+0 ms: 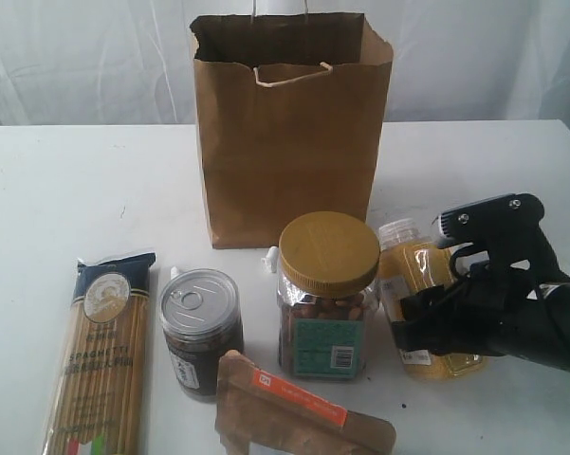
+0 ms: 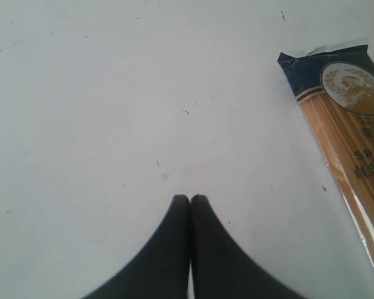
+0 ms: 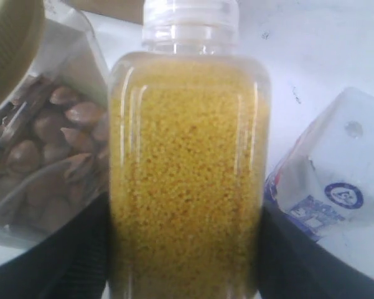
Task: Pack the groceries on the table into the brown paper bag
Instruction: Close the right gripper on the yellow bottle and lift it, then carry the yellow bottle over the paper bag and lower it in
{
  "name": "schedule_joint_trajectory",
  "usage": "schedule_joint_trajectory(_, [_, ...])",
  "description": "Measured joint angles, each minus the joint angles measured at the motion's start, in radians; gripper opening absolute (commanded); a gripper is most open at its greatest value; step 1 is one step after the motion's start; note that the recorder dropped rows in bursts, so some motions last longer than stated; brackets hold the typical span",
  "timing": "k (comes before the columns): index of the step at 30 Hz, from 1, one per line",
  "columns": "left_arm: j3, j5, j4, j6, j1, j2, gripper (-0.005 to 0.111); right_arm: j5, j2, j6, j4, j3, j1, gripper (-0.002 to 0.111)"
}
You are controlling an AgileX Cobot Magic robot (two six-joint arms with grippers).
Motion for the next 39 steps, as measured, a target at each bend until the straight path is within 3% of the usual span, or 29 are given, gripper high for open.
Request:
schedule_joint_trajectory(20, [0.0, 0.0, 0.0, 0.0, 0.0, 0.0, 0.0, -0.094, -0.169, 0.014, 0.004, 0.0, 0.0, 0.0])
schedule_joint_trajectory(30, [0.0, 0.0, 0.0, 0.0, 0.0, 0.0, 0.0, -0.189, -0.229, 0.237, 0.01, 0.0, -0.047, 0.0])
schedule_joint_trajectory(39, [0.0, 0.0, 0.0, 0.0, 0.0, 0.0, 0.0, -0.147, -0.291, 0.356, 0.016, 0.002, -0.059, 0.0])
